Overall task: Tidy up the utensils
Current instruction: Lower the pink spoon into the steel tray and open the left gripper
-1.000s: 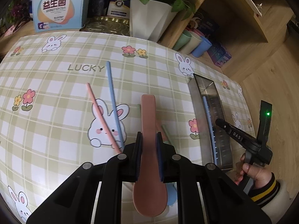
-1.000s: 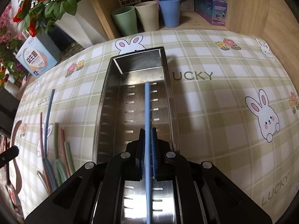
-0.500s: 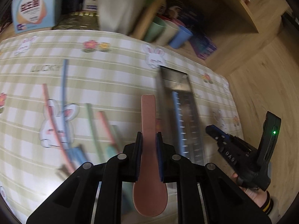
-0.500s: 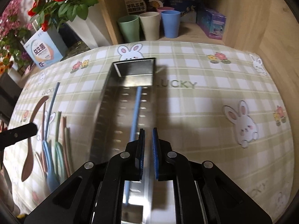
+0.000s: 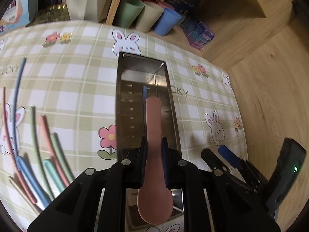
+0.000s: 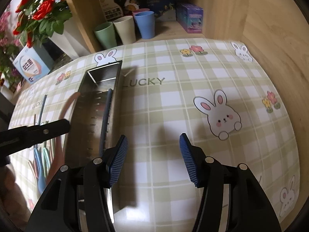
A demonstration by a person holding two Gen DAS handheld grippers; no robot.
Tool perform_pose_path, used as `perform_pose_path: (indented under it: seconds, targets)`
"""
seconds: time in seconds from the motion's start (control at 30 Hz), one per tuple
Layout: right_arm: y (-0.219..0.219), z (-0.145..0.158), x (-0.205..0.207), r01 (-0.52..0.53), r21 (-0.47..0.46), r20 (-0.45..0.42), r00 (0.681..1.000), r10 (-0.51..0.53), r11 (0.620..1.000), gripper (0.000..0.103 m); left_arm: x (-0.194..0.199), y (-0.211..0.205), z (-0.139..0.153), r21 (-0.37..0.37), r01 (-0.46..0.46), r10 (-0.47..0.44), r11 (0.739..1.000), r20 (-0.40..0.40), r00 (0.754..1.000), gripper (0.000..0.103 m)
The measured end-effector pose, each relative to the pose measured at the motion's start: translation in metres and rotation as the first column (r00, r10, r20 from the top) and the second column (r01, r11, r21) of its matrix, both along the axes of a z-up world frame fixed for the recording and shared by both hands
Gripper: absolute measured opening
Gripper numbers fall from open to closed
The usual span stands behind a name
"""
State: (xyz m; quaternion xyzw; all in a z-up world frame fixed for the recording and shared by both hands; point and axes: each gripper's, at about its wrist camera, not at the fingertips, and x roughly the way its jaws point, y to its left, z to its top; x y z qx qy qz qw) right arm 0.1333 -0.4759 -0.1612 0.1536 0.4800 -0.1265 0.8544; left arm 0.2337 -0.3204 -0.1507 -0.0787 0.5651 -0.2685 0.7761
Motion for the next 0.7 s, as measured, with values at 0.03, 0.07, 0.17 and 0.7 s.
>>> perform_pose_path:
  seconds: [0.03, 0.07, 0.17, 0.7]
  targets:
    - [-0.001, -0.001, -0.001, 0.003, 0.003, 0.0, 1.0, -0.003, 1.0, 0.054, 0.0, -0.001, -0.002, 0.009, -0.001, 0.001, 1.0, -0.001, 1.0, 0.014]
    - [-0.002, -0.002, -0.002, 0.006, 0.009, 0.0, 1.0, -0.006, 1.0, 0.054, 0.0, -0.003, -0.005, 0.018, 0.004, -0.004, 1.0, 0.0, 1.0, 0.014]
    - [-0.004, -0.003, -0.003, 0.012, 0.014, -0.002, 1.0, -0.012, 1.0, 0.054, -0.003, -0.011, -0.014, 0.071, 0.033, -0.033, 0.997, 0.008, 0.999, 0.014]
    - [0.012, 0.007, -0.008, 0.03, 0.027, 0.008, 1.0, -0.03, 0.999, 0.054, -0.011, 0.011, 0.003, 0.063, 0.114, -0.117, 0.991, 0.043, 0.992, 0.015]
